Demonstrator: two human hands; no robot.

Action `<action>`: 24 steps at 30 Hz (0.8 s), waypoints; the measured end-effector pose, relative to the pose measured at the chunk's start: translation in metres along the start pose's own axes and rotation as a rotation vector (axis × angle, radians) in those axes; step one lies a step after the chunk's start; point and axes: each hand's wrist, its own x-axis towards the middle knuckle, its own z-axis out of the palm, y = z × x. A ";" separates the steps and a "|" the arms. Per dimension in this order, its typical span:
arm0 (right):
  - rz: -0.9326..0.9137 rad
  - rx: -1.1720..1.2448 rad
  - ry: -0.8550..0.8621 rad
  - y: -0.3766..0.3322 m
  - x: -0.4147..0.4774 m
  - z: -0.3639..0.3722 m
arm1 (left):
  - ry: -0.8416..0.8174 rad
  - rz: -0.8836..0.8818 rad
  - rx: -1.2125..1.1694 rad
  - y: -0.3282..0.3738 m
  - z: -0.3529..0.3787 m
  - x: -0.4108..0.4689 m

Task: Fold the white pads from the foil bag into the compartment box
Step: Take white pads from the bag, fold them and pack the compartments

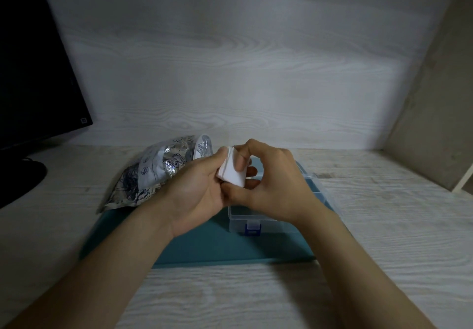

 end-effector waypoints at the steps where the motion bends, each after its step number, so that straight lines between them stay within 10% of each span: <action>1: 0.009 -0.039 -0.005 0.001 0.000 0.000 | 0.004 0.009 0.019 -0.001 -0.001 0.000; 14: -0.159 -0.156 0.042 0.007 0.000 -0.003 | 0.056 0.236 0.387 -0.017 0.005 -0.001; 24: 0.347 0.521 -0.010 0.009 0.006 -0.015 | 0.188 0.402 0.627 -0.025 0.004 0.003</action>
